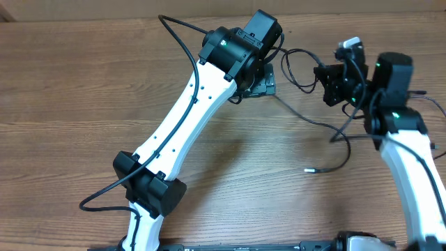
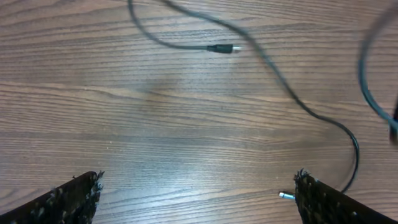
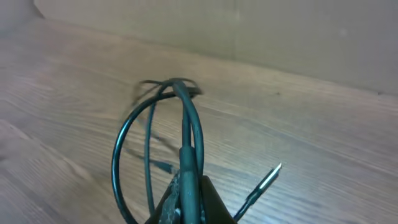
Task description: Untangle cables
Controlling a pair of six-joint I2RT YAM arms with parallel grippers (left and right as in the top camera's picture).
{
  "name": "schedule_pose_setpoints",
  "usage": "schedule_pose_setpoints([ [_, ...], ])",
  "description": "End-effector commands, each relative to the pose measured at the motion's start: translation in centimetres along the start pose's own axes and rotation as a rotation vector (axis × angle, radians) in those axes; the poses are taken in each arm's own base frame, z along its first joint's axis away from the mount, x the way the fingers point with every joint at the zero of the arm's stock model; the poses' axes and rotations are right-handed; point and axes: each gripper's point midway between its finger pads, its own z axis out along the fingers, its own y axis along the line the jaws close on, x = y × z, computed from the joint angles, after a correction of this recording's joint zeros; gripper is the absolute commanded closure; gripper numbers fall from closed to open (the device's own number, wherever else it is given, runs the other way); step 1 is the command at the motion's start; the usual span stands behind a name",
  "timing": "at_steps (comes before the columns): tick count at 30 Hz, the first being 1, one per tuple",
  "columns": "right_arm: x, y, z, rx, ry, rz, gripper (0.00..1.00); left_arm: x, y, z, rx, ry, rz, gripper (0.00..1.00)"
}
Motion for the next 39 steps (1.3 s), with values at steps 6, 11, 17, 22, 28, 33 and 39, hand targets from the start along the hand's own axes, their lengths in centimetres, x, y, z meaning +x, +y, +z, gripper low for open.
schedule_pose_setpoints([
  [6,-1.3,3.6,-5.9,-0.006,-0.028,-0.015,0.96,0.1,-0.3,0.4,-0.002,0.006,0.007,0.0],
  [11,-1.5,6.8,-7.6,-0.137,-0.049,-0.014,0.96,-0.2,-0.6,0.4,0.009,-0.006,0.005,0.0],
  [17,-1.6,9.3,-8.3,-0.278,-0.061,-0.005,0.96,-0.2,-0.6,0.4,0.011,-0.008,0.005,0.0],
  [22,-1.5,9.7,-8.4,-0.301,-0.061,0.0,0.96,1.1,-1.4,0.4,0.062,0.062,0.072,0.0],
  [28,-1.4,9.3,-8.4,-0.287,-0.059,0.008,0.96,0.5,0.2,0.5,0.02,0.055,0.168,0.0],
  [33,-1.4,9.1,-8.5,-0.286,-0.057,0.027,0.96,1.9,0.2,-0.1,0.096,0.146,0.253,0.0],
  [39,-1.5,9.4,-8.6,-0.3,-0.058,0.037,0.96,3.8,-5.0,-6.4,0.618,0.103,0.753,0.0],
])
